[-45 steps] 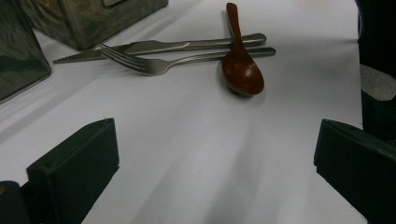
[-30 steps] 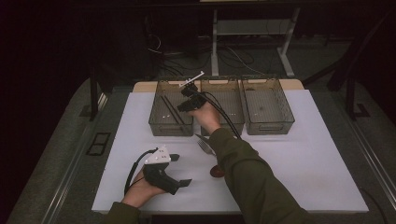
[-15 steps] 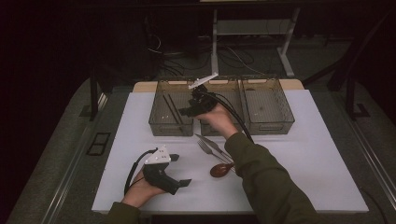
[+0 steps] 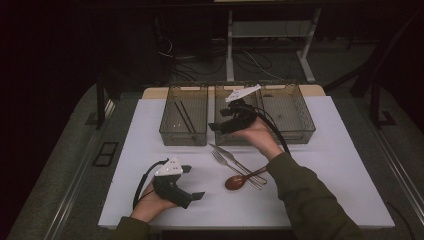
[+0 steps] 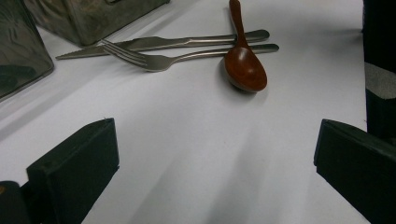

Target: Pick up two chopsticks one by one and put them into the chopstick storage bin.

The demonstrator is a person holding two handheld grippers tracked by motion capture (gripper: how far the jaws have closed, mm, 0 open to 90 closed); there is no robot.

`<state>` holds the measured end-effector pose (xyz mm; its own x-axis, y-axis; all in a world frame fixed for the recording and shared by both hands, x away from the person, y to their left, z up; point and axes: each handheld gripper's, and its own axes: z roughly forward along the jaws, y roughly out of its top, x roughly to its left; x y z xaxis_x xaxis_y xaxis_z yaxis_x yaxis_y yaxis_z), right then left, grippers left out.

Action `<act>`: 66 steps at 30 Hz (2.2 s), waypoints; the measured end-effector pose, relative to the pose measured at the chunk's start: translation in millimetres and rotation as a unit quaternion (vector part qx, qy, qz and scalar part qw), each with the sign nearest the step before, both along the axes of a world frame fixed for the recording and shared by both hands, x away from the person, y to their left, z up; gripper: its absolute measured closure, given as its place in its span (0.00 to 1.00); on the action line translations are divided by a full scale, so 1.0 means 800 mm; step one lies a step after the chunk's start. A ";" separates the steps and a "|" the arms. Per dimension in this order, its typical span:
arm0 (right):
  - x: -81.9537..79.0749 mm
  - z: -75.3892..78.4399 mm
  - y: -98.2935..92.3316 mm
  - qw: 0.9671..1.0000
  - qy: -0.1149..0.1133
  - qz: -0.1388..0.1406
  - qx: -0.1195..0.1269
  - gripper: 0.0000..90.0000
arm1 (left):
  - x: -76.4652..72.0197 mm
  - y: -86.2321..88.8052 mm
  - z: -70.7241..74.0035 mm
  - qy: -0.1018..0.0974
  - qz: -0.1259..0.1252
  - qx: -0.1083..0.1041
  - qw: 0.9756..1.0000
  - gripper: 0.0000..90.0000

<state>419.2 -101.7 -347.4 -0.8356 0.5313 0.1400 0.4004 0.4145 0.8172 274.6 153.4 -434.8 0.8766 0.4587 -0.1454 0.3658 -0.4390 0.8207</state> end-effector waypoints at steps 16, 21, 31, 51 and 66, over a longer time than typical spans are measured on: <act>-0.055 -0.022 -0.090 1.000 0.003 -0.013 0.018 0.24 | 0.000 0.002 -0.001 0.001 0.005 0.002 1.000 0.00; -0.071 -0.030 -0.117 1.000 0.003 -0.021 0.019 0.23 | 0.000 0.001 -0.002 0.001 0.005 0.002 1.000 0.00; -0.101 -0.047 -0.169 0.999 0.007 -0.042 0.027 0.22 | 0.000 0.002 -0.001 -0.001 0.005 0.005 1.000 0.00; -0.155 -0.082 -0.250 0.994 -0.003 -0.109 0.025 0.20 | -0.001 0.003 0.000 -0.002 0.009 0.004 1.000 0.00; -0.184 -0.108 -0.266 0.991 -0.012 -0.128 0.023 0.15 | -0.001 0.003 0.001 -0.003 0.010 0.008 1.000 0.00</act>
